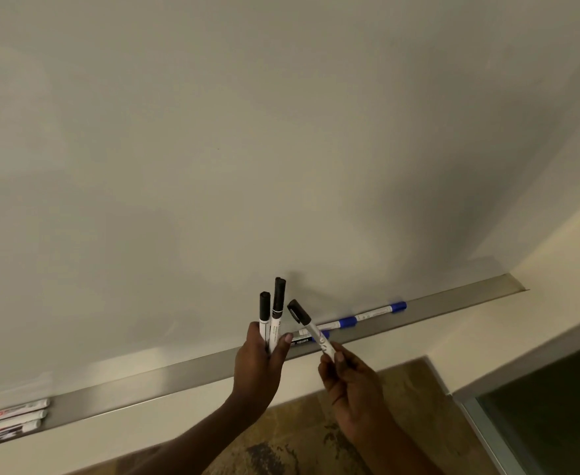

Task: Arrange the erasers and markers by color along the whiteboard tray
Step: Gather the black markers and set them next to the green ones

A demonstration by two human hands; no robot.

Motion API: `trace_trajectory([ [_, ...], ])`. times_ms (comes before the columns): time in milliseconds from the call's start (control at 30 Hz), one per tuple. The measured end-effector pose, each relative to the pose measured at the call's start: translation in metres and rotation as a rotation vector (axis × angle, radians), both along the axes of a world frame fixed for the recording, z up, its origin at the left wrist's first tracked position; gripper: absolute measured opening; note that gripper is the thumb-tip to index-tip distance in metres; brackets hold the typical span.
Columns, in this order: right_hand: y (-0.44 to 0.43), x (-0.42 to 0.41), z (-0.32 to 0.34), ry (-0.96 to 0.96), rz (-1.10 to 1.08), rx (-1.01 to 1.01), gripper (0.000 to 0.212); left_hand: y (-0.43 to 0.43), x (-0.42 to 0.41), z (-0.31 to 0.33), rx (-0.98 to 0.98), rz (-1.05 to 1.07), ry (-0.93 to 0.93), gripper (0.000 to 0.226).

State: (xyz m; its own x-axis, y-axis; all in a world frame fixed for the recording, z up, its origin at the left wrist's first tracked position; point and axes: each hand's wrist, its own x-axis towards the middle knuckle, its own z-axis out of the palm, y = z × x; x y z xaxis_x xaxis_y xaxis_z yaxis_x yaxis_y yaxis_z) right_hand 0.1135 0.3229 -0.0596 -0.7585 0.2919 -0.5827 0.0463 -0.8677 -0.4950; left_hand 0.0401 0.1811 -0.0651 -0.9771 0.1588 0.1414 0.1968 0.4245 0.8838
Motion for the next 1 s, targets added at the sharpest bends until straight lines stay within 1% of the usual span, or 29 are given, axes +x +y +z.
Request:
trace_trajectory([
  [67,-0.012,-0.001,0.000,0.021,0.011,-0.040,0.023,0.004,0.005,0.001,0.065,0.018,-0.027,0.031],
  [167,-0.029,-0.004,-0.002,0.048,0.046,-0.047,0.026,0.009,0.010,-0.001,0.100,-0.020,-0.039,0.016],
  [233,-0.039,-0.006,-0.002,0.054,0.114,0.012,0.033,0.011,0.013,-0.001,0.138,-0.047,-0.075,0.021],
  [300,-0.047,-0.009,0.000,0.098,0.180,0.071,0.040,0.013,0.016,0.002,0.209,-0.034,-0.130,0.020],
  [367,-0.052,-0.012,0.004,0.138,0.220,0.110,0.042,0.014,0.018,0.007,0.287,0.018,-0.155,0.016],
  [433,-0.056,-0.014,0.005,0.158,0.251,0.194,0.043,0.012,0.018,0.012,0.365,0.062,-0.152,0.024],
  [500,-0.058,-0.015,0.004,0.192,0.287,0.327,0.041,0.009,0.017,0.017,0.414,0.087,-0.149,0.028],
  [567,-0.061,-0.016,0.006,0.214,0.321,0.458,0.039,0.008,0.017,0.021,0.454,0.115,-0.155,0.026],
  [667,-0.066,-0.020,0.010,0.218,0.363,0.569,0.042,0.005,0.018,0.025,0.522,0.173,-0.164,0.024],
  [767,-0.073,-0.024,0.012,0.207,0.382,0.646,0.034,0.001,0.020,0.027,0.597,0.209,-0.201,0.024],
  [833,-0.079,-0.026,0.013,0.196,0.414,0.685,0.033,-0.002,0.022,0.028,0.660,0.248,-0.244,0.017],
  [933,-0.093,-0.027,0.015,0.148,0.464,0.675,0.037,-0.009,0.025,0.030,0.726,0.313,-0.263,0.019],
  [1000,-0.102,-0.026,0.014,0.124,0.503,0.665,0.033,-0.015,0.025,0.030,0.726,0.341,-0.262,0.023],
])
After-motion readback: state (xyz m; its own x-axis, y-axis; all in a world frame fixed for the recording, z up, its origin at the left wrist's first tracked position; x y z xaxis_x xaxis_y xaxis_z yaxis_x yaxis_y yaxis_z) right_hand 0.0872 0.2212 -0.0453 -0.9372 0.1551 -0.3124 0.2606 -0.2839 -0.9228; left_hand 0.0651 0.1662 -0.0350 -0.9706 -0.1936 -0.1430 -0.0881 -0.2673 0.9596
